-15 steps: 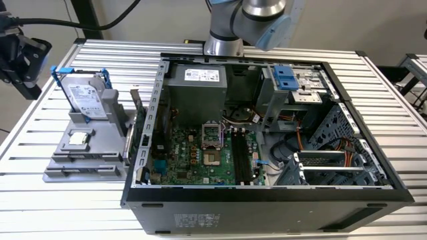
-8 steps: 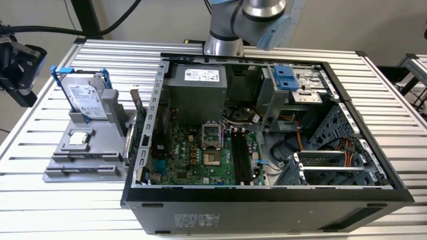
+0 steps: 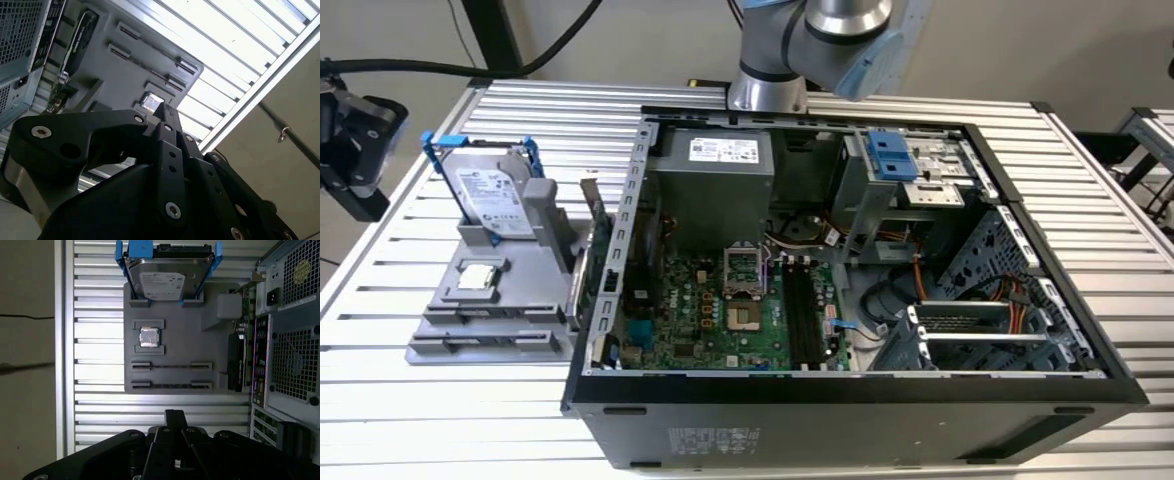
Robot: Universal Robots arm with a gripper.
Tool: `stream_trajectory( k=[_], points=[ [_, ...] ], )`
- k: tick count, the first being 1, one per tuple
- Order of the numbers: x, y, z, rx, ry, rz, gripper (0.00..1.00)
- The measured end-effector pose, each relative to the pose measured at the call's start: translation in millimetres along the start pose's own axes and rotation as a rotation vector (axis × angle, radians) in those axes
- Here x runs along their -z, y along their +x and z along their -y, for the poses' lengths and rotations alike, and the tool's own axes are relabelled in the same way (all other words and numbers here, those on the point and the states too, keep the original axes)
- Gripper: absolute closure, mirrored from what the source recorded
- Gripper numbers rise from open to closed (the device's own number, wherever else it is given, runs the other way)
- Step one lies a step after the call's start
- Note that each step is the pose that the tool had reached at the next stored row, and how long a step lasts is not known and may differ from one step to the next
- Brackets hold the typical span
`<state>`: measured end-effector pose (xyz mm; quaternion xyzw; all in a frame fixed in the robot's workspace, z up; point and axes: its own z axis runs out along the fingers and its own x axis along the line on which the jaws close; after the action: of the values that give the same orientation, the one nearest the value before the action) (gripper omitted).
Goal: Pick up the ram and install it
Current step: 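Pick up the ram and move it above insertion slot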
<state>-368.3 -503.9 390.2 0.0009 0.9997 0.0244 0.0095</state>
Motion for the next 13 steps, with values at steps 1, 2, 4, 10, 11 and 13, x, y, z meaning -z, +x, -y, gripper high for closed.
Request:
stream_trajectory(
  k=[1, 2, 4, 10, 11, 13],
  points=[
    [0.0, 0.0, 0.1, 0.0, 0.0, 0.0, 1.0],
    [0.0, 0.0, 0.3, 0.0, 0.0, 0.0, 1.0],
    [0.0, 0.0, 0.6, 0.0, 0.0, 0.0, 1.0],
    [0.1, 0.0, 1.2, 0.005, -0.0001, -0.0002, 1.0],
    [0.1, 0.0, 1.2, 0.011, -0.0002, -0.0005, 1.0],
    [0.1, 0.0, 1.2, 0.026, -0.0005, -0.0013, 1.0]
  ],
)
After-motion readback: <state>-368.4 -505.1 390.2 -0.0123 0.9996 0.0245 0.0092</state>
